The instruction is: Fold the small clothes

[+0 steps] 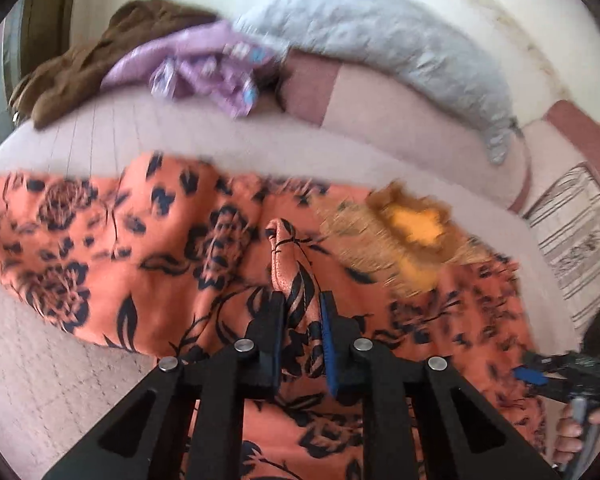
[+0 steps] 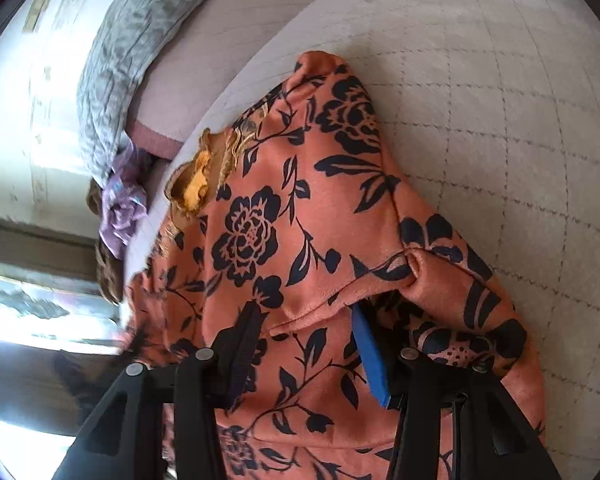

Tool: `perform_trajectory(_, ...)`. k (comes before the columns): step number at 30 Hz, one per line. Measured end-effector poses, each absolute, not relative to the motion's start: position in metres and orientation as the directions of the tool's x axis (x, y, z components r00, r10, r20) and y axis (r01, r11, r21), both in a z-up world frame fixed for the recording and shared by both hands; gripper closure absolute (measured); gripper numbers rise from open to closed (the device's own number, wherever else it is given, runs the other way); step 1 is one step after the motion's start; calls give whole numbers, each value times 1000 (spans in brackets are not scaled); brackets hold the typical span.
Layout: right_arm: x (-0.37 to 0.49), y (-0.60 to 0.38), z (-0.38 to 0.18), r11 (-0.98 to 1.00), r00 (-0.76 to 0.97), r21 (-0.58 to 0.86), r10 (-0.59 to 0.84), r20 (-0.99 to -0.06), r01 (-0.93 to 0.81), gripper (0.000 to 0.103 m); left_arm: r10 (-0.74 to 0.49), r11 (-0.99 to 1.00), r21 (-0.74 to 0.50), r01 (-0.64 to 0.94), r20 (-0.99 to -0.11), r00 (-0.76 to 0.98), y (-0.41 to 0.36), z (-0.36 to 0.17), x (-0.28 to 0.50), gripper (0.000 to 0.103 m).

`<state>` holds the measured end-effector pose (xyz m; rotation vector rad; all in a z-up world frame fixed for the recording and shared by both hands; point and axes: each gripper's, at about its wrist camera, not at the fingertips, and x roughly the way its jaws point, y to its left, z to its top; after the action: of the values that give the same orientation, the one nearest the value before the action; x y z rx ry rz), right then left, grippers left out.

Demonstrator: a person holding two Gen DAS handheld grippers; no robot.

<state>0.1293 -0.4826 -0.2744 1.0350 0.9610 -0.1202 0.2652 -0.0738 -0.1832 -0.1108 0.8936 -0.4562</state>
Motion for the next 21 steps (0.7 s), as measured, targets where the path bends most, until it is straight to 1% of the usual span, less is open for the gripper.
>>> perform_trajectory(2,133,-477,-273,584,588,641,316,-745,498,52,-412,903,-235,359,-709,573,-71,-171,259,86)
perform_trajectory(5,134,-474,-272,610,580,620,300,-757,494,52,-369,920,-196,339,-726,580,-59,-168,257,86)
perform_trajectory(6,138,-471,-271,612,579,618,299,-759,494,52,-347,929,-194,316,-753,559,-54,-173,261,86)
perform_trajectory(7,138,-471,-271,611,578,618,300,-759,495,52,-323,937,-187,296,-786,527,-50,-180,266,80)
perform_trajectory(9,137,-470,-272,611,573,618,305,-761,495,52,-263,956,-157,249,-834,485,-43,-191,272,79)
perform_trajectory(10,138,-469,-271,618,567,613,306,-765,492,52,-219,969,-131,209,-848,482,-34,-192,275,79)
perform_trajectory(11,138,-467,-270,626,562,607,306,-769,490,52,-211,973,-135,186,-844,494,-26,-189,276,77)
perform_trajectory(12,137,-464,-269,637,554,598,304,-775,487,52,-224,974,-166,157,-827,515,-12,-182,276,72)
perform_trajectory(14,133,-461,-269,651,548,586,298,-782,482,51,-226,970,-234,62,-784,578,25,-168,276,38)
perform_trajectory(15,131,-460,-269,655,548,583,295,-782,480,51,-168,969,-244,-37,-759,629,50,-161,275,34)
perform_trajectory(17,128,-457,-269,660,554,580,286,-782,478,51,-71,952,-251,-175,-736,673,86,-159,273,32)
perform_trajectory(18,127,-456,-269,661,556,579,283,-781,478,51,-21,920,-278,-276,-739,673,113,-163,275,32)
perform_trajectory(19,126,-456,-269,661,557,578,281,-781,478,51,-11,889,-312,-336,-746,666,131,-169,275,31)
perform_trajectory(20,125,-456,-270,661,558,578,279,-781,478,51,-20,833,-379,-404,-749,662,153,-178,277,31)
perform_trajectory(21,125,-456,-270,662,559,577,277,-781,478,51,-33,794,-422,-438,-749,662,164,-186,277,31)
